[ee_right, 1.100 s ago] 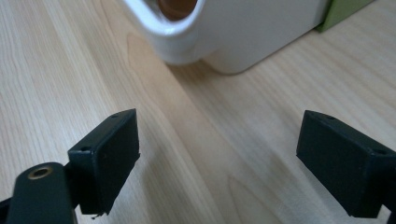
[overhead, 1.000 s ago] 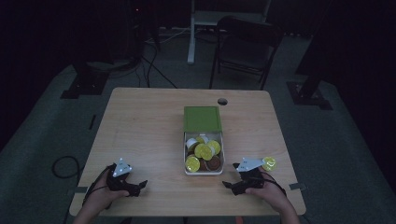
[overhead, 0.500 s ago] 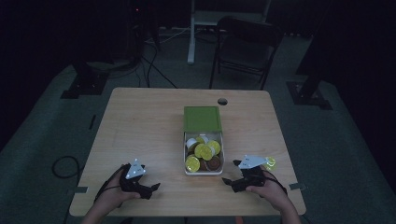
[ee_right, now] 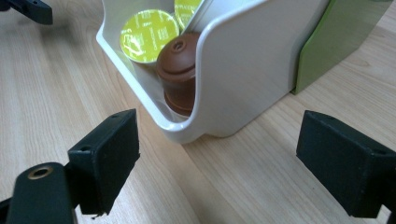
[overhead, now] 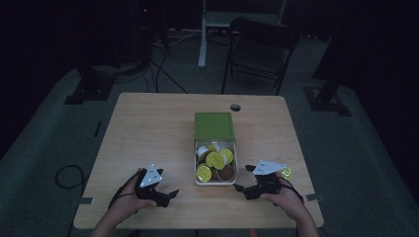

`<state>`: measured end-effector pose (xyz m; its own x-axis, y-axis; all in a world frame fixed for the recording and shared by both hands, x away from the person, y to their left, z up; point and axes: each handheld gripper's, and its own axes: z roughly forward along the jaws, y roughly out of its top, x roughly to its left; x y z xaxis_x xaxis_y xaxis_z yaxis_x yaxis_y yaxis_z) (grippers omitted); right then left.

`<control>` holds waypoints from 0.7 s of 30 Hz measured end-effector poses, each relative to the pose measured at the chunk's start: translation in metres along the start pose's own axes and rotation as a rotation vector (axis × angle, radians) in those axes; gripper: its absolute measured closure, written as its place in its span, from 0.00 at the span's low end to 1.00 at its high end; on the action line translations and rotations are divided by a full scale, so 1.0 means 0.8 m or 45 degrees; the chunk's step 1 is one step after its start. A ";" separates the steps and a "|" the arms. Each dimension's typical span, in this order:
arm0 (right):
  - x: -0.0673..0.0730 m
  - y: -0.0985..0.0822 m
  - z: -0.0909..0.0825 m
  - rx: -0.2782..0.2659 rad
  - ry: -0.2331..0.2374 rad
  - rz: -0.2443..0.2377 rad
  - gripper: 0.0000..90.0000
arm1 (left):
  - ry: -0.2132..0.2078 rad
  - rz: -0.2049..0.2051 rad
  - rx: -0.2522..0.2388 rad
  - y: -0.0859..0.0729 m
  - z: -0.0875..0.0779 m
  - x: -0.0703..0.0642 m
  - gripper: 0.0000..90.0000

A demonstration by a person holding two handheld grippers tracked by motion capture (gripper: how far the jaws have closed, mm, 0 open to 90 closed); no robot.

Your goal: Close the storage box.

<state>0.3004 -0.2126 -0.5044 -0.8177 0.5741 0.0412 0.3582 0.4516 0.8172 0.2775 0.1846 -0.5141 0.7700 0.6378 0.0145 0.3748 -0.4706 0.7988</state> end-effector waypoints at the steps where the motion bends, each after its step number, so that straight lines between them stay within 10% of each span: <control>1: 0.000 0.001 0.000 -0.006 0.002 -0.001 0.14 | -0.008 0.005 -0.004 0.002 0.001 -0.001 0.05; 21: -0.007 0.015 -0.002 -0.139 -0.014 0.086 0.14 | -0.021 0.023 -0.136 0.035 0.026 -0.009 0.05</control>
<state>0.3089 -0.2113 -0.4937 -0.7884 0.6082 0.0924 0.3605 0.3351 0.8705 0.2935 0.1539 -0.5042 0.7849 0.6194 0.0202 0.3045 -0.4139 0.8579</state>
